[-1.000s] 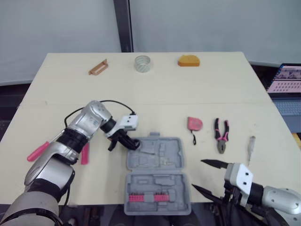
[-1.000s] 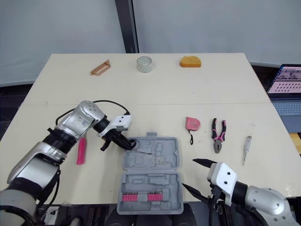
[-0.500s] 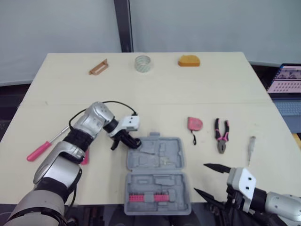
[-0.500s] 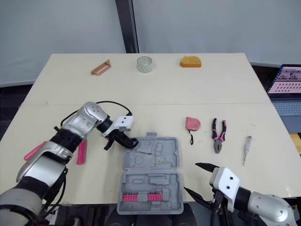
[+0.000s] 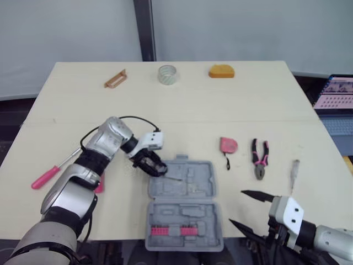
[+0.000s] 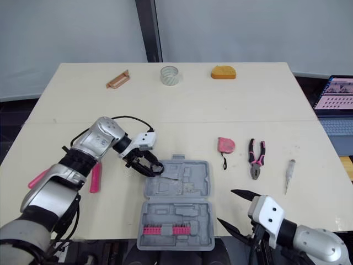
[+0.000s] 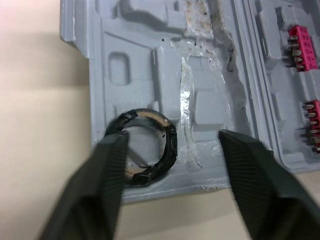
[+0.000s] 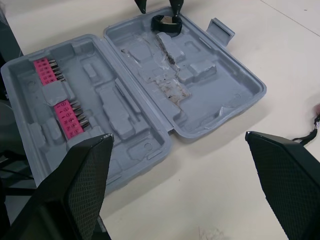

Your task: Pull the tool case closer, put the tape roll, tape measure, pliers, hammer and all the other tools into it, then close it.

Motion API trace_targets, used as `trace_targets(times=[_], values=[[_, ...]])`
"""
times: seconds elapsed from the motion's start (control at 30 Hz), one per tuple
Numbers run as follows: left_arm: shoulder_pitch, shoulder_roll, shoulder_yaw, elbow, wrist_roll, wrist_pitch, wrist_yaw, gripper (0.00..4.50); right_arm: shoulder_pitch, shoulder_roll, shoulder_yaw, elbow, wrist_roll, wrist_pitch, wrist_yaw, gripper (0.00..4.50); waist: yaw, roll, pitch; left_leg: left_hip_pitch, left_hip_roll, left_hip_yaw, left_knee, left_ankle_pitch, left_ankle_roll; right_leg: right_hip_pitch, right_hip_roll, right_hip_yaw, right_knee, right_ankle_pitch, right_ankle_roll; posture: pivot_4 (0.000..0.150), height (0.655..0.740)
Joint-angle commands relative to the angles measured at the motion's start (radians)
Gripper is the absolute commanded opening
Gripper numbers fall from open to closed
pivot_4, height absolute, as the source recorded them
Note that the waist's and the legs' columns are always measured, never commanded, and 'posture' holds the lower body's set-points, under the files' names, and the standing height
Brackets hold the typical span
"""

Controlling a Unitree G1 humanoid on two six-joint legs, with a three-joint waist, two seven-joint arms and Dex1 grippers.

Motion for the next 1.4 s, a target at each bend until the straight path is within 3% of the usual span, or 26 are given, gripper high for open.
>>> trace_targets(times=[0.03,0.17,0.23,0.6,0.7,1.13,1.4], values=[[-0.002,0.028,0.036,-0.097,-0.033,0.085,-0.047,3.03,0.005,-0.001,-0.011,-0.021,0.016,-0.016,0.011,4.50,0.000,0.000,0.000,0.000,0.000,0.000,0.000,0.000,0.000,0.000,0.000,0.000,0.000,0.000,0.000,0.150,0.7400],[0.007,0.043,0.065,-0.177,-0.080,0.196,-0.048,3.03,0.006,0.000,-0.011,-0.024,0.016,-0.015,0.010,4.50,-0.001,0.000,0.000,0.000,0.000,0.000,0.000,0.000,0.000,0.000,0.000,0.000,0.000,0.000,0.000,0.150,0.7400],[0.022,0.058,0.076,-0.213,-0.094,0.221,-0.038,2.51,0.005,-0.001,-0.011,-0.024,0.017,-0.014,0.010,4.50,-0.001,0.000,0.000,0.000,0.000,0.000,0.000,0.000,0.000,0.000,0.000,0.000,0.000,0.000,0.000,0.150,0.7400],[0.206,0.046,0.184,-0.332,-0.151,0.133,0.133,2.51,0.003,-0.007,-0.017,-0.028,0.022,-0.006,0.010,4.50,0.003,0.000,0.000,0.001,0.000,0.000,0.000,0.000,0.000,0.001,0.000,0.000,0.000,0.000,0.000,0.150,0.7400],[0.235,0.032,0.202,-0.343,-0.152,0.115,0.184,1.66,0.003,-0.009,-0.019,-0.028,0.024,-0.003,0.012,4.50,0.002,0.000,0.000,0.001,0.000,0.000,0.001,0.000,0.000,0.001,-0.001,0.000,0.000,0.000,0.000,0.150,0.7400],[0.309,-0.008,0.244,-0.303,-0.139,-0.034,0.347,1.66,0.007,-0.022,-0.034,-0.033,0.037,0.006,0.016,4.50,0.001,0.000,0.000,0.001,0.000,0.000,0.001,0.000,0.000,0.001,-0.001,0.000,0.000,0.000,0.000,0.150,0.7400],[0.361,-0.008,0.238,-0.288,-0.131,-0.082,0.374,1.66,0.013,-0.028,-0.045,-0.038,0.048,0.011,0.016,4.50,0.001,0.000,0.000,0.001,0.000,0.000,0.001,0.000,0.000,0.001,-0.001,-0.001,0.000,0.000,0.000,0.150,0.7400]])
